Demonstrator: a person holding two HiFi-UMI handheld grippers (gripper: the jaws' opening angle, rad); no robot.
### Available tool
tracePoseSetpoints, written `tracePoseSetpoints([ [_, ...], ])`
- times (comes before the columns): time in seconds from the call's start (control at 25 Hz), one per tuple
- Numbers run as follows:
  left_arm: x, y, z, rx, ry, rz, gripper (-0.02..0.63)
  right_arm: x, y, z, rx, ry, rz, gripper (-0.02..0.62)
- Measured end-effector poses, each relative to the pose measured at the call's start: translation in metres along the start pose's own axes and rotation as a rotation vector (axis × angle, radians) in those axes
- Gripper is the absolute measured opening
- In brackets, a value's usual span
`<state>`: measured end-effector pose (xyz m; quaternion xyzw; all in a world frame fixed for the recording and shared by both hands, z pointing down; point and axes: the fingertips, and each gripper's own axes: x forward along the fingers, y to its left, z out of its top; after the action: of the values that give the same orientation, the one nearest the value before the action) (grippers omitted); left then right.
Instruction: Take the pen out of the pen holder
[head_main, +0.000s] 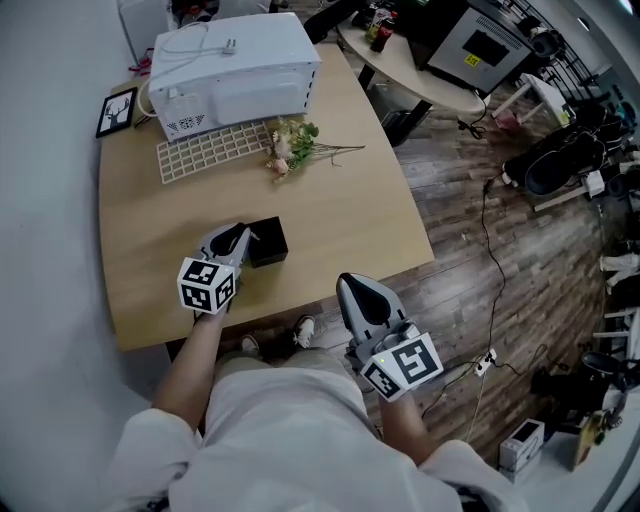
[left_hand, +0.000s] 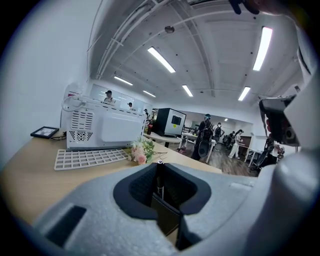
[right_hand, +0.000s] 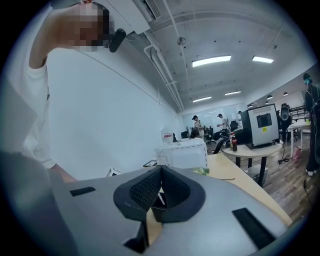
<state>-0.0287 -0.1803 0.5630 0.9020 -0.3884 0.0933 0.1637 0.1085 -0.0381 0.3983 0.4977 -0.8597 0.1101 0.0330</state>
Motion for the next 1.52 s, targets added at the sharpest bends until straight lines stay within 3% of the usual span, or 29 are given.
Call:
tracePoseSetpoints([
  [0.28,-0.017,-0.002,0.013,0.01,-0.035,-0.059,0.054,0.007,0.024,0.002,-0.002,-0.009,-0.024,0.0],
  [0.64,-0.029,-0.001,0.03,0.018,-0.053,-0.077,0.054,0.018,0.041,0.015,-0.029,-0.025,-0.012,0.0],
  [1.04,-0.042,0.002,0.073,0.037,-0.131,-0.054,0.054,0.04,0.033,0.032,-0.064,-0.059,0.05,0.0],
  [1.52,-0.07,0.013,0.114,0.031,-0.229,0.036,0.054,0.066,0.017,0.045,-0.076,-0.075,0.139,0.0],
])
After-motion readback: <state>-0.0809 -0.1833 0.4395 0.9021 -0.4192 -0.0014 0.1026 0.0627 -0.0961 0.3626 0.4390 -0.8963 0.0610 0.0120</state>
